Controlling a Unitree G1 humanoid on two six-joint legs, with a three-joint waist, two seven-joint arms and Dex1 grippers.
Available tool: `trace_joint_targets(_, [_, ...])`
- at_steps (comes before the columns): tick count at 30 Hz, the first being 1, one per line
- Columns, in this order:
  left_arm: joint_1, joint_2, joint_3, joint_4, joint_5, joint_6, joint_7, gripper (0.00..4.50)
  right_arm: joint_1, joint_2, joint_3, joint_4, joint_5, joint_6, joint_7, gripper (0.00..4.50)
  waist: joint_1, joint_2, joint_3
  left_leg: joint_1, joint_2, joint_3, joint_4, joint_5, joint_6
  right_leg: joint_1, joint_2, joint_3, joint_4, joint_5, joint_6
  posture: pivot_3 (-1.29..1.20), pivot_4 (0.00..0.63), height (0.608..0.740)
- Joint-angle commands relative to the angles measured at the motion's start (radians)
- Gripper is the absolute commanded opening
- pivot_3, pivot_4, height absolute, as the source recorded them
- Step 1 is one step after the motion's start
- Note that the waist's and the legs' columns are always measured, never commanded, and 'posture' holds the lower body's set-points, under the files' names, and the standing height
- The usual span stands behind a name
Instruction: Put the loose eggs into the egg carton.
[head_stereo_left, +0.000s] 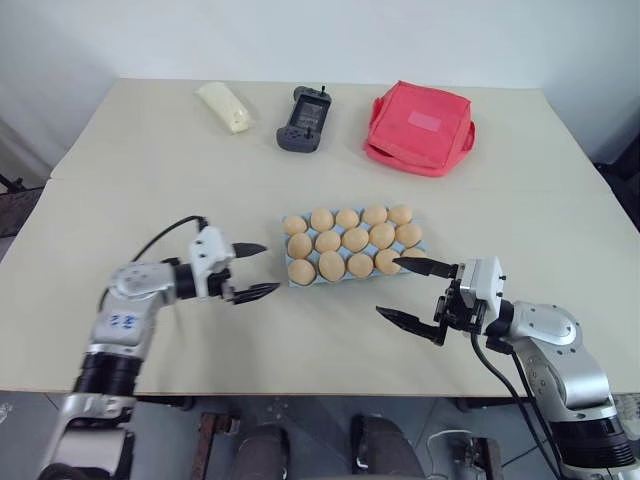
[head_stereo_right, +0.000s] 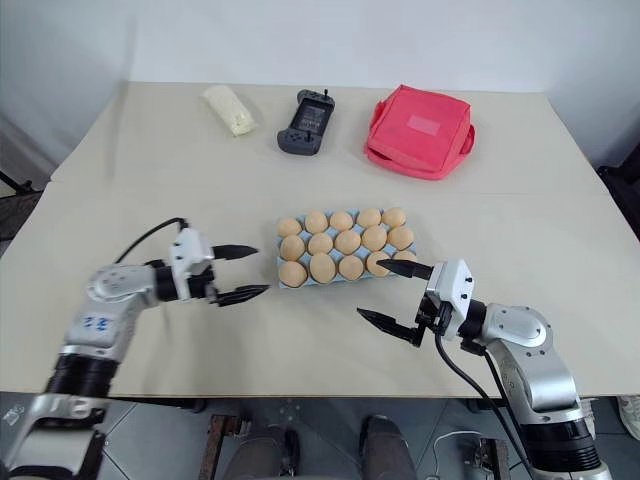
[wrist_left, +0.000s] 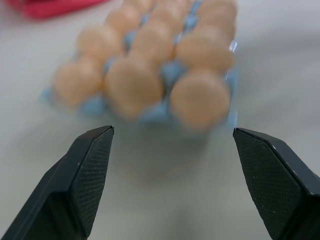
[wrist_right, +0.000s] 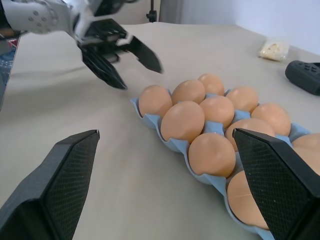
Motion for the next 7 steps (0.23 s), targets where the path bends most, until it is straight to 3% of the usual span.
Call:
trace_joint_targets(1, [0.071,0.075,0.074,-0.039,-0.042,-0.039,-0.069,4.07,0.008,-0.037,-0.033,-0.011,0.017,-0.007,0.028,4.50,0.003,0.000,0.000,0.000,0.000,0.000,0.000,0.000,0.000,0.000,-0.001,0.000,0.000,0.000,0.000,0.00,0.150,0.740])
trace_joint_targets(7, [0.186,0.124,0.146,-0.041,-0.045,-0.059,-0.060,4.07,-0.005,-0.068,-0.056,0.049,0.015,-0.021,0.054,4.50,0.005,0.001,0.000,-0.001,-0.003,0.000,0.000,-0.003,0.003,0.001,-0.015,-0.008,-0.002,0.000,0.000,0.00,0.150,0.740])
